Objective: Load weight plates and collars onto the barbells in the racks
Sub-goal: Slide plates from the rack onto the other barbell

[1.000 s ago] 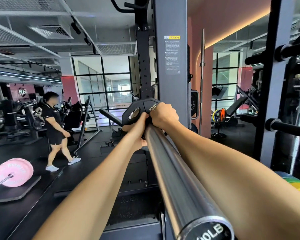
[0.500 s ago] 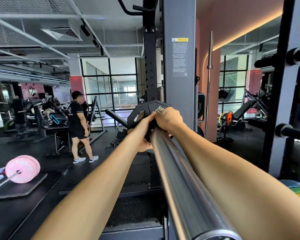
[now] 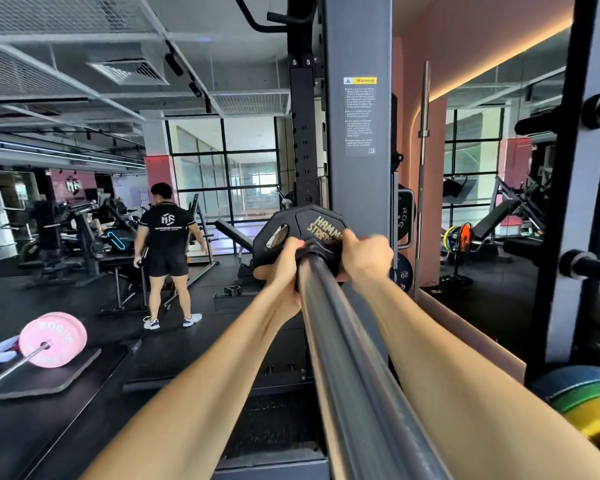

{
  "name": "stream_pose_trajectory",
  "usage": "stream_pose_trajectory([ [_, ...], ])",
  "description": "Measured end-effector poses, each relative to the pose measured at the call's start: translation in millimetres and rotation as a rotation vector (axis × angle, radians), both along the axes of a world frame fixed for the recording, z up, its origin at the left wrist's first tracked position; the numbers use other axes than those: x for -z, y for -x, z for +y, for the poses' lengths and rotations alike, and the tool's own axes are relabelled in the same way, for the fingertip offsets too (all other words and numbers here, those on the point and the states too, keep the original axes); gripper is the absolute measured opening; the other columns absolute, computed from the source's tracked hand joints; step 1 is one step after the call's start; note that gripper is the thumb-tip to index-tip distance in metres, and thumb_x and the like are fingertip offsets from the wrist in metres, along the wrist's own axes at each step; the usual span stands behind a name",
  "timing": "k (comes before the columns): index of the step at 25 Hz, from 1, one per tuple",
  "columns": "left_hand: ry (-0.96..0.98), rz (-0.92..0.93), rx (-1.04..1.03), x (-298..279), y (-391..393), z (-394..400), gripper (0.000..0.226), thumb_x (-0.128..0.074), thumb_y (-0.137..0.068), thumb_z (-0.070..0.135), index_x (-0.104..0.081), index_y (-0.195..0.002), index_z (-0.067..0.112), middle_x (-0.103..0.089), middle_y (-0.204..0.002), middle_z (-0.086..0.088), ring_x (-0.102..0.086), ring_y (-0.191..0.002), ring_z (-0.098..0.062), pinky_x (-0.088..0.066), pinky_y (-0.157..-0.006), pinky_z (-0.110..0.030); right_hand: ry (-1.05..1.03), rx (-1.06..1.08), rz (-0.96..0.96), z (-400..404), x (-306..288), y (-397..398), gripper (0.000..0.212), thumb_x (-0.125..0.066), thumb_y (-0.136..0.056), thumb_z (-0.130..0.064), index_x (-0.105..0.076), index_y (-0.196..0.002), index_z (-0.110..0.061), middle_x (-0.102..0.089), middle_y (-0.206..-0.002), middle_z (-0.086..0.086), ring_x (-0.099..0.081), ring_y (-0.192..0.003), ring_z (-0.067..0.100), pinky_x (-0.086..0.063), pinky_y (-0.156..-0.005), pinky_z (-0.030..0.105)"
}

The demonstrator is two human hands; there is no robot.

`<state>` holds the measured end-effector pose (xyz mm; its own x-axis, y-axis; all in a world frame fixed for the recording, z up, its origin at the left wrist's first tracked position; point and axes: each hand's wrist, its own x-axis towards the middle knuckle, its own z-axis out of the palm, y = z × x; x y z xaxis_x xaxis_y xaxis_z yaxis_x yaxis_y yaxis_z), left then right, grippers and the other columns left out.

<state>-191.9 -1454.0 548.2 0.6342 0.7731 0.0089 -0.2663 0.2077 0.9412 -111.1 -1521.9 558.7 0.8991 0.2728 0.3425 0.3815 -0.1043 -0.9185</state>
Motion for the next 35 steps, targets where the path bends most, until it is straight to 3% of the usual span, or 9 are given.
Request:
stream_pose_trajectory([
  [2,0.100,-0.038,0.000,4,5,0,0.023,-0.066,-0.080,0.029,-0.063,-0.088,0.008,-0.067,-0.075,-0.007,-0.067,-0.060,-0.018,-0.057,-0.072,-0.034,-0.022,0.032,0.078,-5,8,-3,0.034,-0.049,-0.090,-0.026,-0.058,-0.067,-0.002,-0.056,-0.065,0.011,-0.057,-0.067,0.029,-0.042,-0.060,0.028],
  [4,0.073,-0.010,-0.031,6,6,3,0.037,-0.069,-0.081,0.034,-0.063,-0.102,0.005,-0.068,-0.089,-0.010,-0.073,-0.066,-0.015,-0.061,-0.069,-0.031,0.060,-0.034,0.023,-8,7,-8,0.035,-0.047,-0.094,-0.029,-0.060,-0.078,-0.001,-0.058,-0.075,0.014,-0.057,-0.070,0.029,-0.042,-0.063,0.028],
  [7,0.052,0.114,0.034,7,6,5,0.076,-0.072,-0.065,0.043,-0.059,-0.129,0.004,-0.069,-0.105,-0.014,-0.072,-0.096,-0.027,-0.056,-0.089,-0.047,0.136,-0.161,-0.039,-15,-2,-1,0.035,-0.051,-0.090,-0.030,-0.063,-0.084,0.002,-0.066,-0.082,0.016,-0.066,-0.071,0.032,-0.057,-0.065,0.036],
  [10,-0.035,0.140,0.038,0,23,-11,0.046,-0.060,-0.081,0.043,-0.063,-0.108,0.006,-0.070,-0.089,-0.015,-0.072,-0.070,-0.023,-0.061,-0.075,-0.036,0.181,-0.212,-0.013,-25,-5,6,0.028,-0.048,-0.091,-0.024,-0.061,-0.085,0.000,-0.067,-0.086,0.016,-0.069,-0.061,0.033,-0.060,-0.058,0.036],
  [14,-0.065,0.220,0.100,2,45,-25,0.066,-0.062,-0.073,0.052,-0.063,-0.119,0.004,-0.071,-0.105,-0.020,-0.067,-0.089,-0.032,-0.054,-0.091,-0.052,0.138,-0.251,0.069,-44,-6,19,0.031,-0.049,-0.094,-0.025,-0.062,-0.097,0.003,-0.068,-0.094,0.019,-0.071,-0.059,0.035,-0.061,-0.063,0.047],
  [18,-0.076,0.248,0.170,6,61,-39,0.075,-0.064,-0.071,0.053,-0.061,-0.127,0.004,-0.069,-0.104,-0.018,-0.067,-0.089,-0.032,-0.056,-0.076,-0.040,0.057,-0.309,0.212,-68,-2,37,0.026,-0.057,-0.090,-0.021,-0.065,-0.100,0.002,-0.069,-0.100,0.021,-0.069,-0.056,0.032,-0.061,-0.057,0.042],
  [26,-0.081,0.215,0.209,5,113,-108,0.068,-0.059,-0.079,0.051,-0.059,-0.126,0.001,-0.069,-0.097,-0.018,-0.067,-0.091,-0.033,-0.053,-0.094,-0.050,0.024,-0.341,0.232,-134,-2,86,0.030,-0.058,-0.093,-0.026,-0.061,-0.082,0.001,-0.066,-0.071,0.016,-0.067,-0.057,0.033,-0.061,-0.061,0.042],
  [30,-0.099,0.137,0.294,5,147,-151,0.049,-0.042,-0.095,0.044,-0.063,-0.117,0.005,-0.074,-0.096,-0.013,-0.072,-0.081,-0.025,-0.059,-0.081,-0.038,-0.005,-0.386,0.238,-172,0,115,0.022,-0.055,-0.092,-0.019,-0.060,-0.083,0.001,-0.069,-0.077,0.019,-0.071,-0.065,0.037,-0.060,-0.067,0.051],
  [35,-0.049,0.128,0.243,6,188,-207,0.048,-0.045,-0.095,0.049,-0.066,-0.113,0.009,-0.074,-0.104,-0.013,-0.072,-0.095,-0.026,-0.059,-0.082,-0.046,-0.003,-0.368,0.222,-226,0,157,0.021,-0.053,-0.091,-0.014,-0.058,-0.076,-0.002,-0.067,-0.070,0.017,-0.069,-0.057,0.034,-0.061,-0.057,0.044],
])
